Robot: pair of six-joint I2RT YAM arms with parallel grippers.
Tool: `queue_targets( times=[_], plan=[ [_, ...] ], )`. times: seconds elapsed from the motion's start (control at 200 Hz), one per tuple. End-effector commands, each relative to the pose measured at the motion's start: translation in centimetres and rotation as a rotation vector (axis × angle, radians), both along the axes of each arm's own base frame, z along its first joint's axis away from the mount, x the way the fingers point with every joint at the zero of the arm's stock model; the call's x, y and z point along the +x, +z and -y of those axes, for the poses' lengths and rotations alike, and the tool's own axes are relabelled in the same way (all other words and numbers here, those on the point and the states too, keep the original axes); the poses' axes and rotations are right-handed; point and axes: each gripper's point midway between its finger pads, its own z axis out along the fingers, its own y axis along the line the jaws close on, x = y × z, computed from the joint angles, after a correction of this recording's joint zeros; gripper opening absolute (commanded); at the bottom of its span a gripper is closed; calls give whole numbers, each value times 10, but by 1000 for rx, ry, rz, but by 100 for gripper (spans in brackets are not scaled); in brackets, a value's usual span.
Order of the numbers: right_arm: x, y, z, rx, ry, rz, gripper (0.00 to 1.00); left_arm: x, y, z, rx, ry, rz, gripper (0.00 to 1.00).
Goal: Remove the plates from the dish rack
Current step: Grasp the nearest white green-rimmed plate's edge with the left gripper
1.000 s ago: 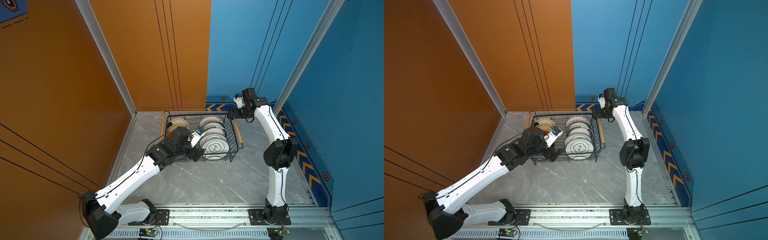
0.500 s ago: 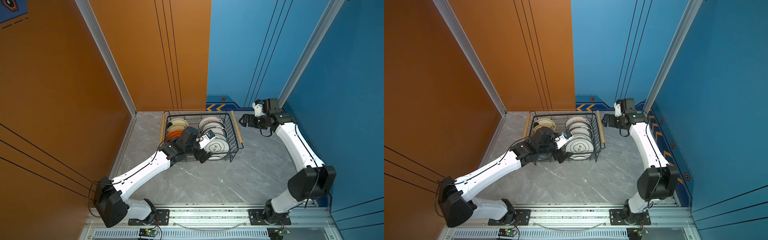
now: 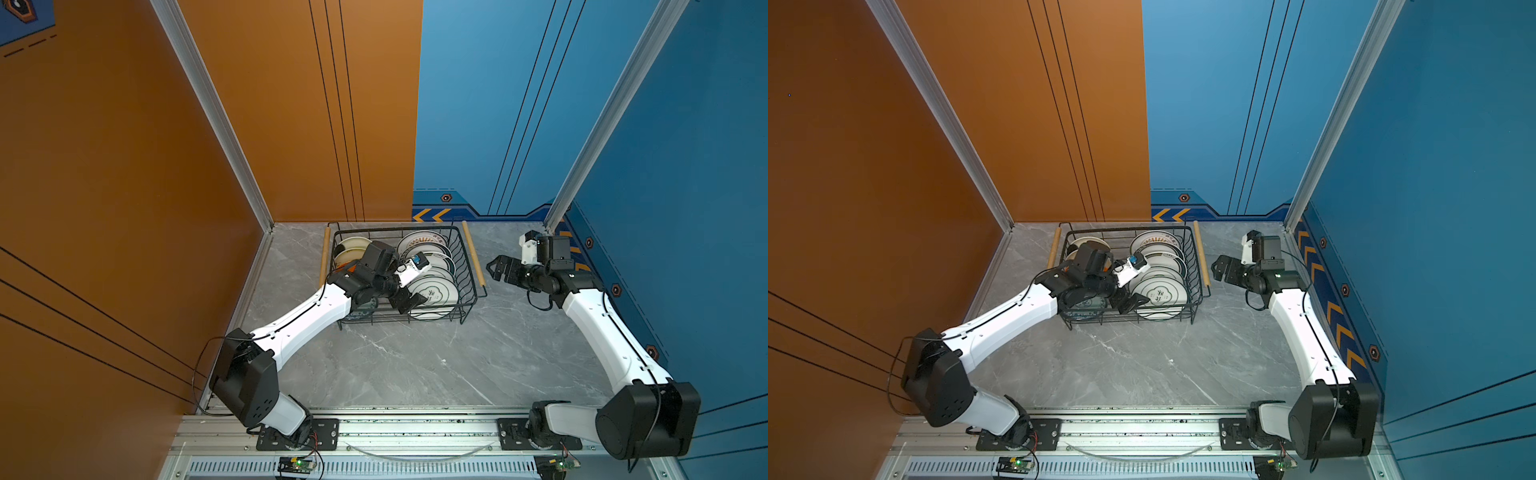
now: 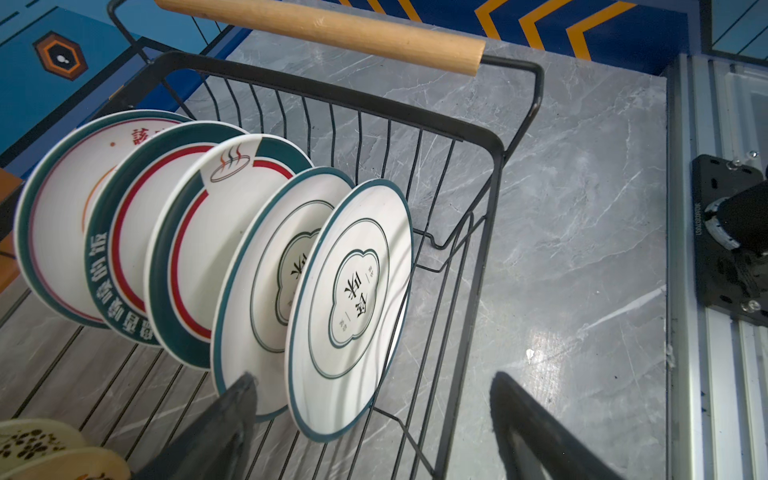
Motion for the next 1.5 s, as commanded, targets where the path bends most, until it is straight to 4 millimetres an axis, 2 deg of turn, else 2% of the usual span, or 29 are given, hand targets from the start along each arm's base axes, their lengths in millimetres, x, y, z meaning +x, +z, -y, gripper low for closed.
queue_targets(
  times=[0.0, 0.375, 0.666, 1.056, 1.247, 1.497],
  plan=[
    [0, 0, 3, 11, -24, 16, 100, 0, 4, 12, -28, -80, 10, 81],
    [2, -13, 2, 20, -20, -13, 100, 21, -18, 11, 35, -55, 50, 78],
    [1, -13, 5, 23, -26, -11, 100, 38, -23, 4, 47, -28, 52, 77],
    [3, -17, 5, 36, -27, -20, 100, 34, -3, -1, 33, -18, 95, 77],
    [4, -19, 5, 38, -27, -24, 100, 38, -4, -7, 33, -3, 98, 77],
    [5, -22, 6, 36, -31, -30, 100, 39, -16, -1, 40, -20, 65, 75]
  ],
)
